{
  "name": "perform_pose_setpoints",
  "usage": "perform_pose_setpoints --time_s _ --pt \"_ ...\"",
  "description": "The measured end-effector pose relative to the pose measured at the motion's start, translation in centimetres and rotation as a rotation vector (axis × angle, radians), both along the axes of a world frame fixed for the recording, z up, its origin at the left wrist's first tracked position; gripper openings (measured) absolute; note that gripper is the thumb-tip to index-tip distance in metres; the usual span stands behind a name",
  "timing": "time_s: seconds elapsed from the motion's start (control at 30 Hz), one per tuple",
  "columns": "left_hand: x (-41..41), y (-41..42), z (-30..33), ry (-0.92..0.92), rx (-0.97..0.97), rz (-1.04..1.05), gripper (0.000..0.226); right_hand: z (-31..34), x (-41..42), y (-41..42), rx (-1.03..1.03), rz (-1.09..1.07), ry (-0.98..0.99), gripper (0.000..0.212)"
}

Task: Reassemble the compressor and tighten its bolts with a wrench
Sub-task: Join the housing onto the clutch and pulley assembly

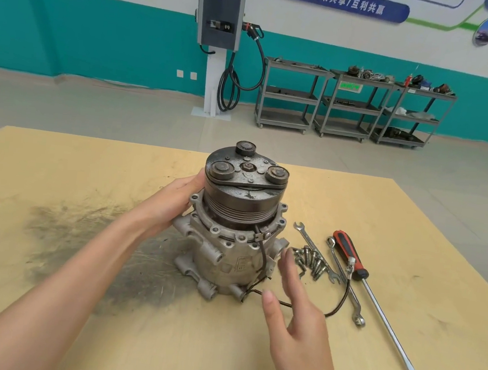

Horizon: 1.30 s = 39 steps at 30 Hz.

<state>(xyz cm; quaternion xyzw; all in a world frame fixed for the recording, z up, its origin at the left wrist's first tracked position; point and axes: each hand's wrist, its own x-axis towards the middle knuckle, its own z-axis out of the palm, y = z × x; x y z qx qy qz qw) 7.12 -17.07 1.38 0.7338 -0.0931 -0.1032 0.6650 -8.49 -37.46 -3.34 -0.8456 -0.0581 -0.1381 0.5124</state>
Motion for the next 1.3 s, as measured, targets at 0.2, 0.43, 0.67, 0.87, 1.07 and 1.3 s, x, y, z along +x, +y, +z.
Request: perform_pose_setpoints --time_s 0.2,0.43,0.67,0.87,1.07,1.3 --pt "-1.5 0.5 -1.4 -0.082 -0.063 0.122 0.059 0.9 4.2 -3.5 0.222 -0.038 -0.016 0.053" --pt "-8.1 -0.4 -5.4 -0.063 0.077 0.292 0.082 0.3 10.5 -2.4 0.336 0.095 0.256 0.066" --pt "-8.9 -5.7 -5.3 0.114 -0.102 0.403 0.088 -0.1 10.6 -0.6 0.330 -0.049 0.237 0.076" --pt "-7.1 -4.9 -5.1 0.144 -0.324 0.456 0.061 -0.8 8.2 0.3 0.308 -0.071 0.225 0.110" --pt "-5.1 -2.7 -4.6 0.121 -0.420 0.392 0.049 -0.8 5.2 3.3 0.325 0.000 0.174 0.077" --pt "-5.0 -1.3 -4.4 0.091 -0.396 0.288 0.043 -0.1 4.5 2.1 0.323 0.035 0.295 0.086"
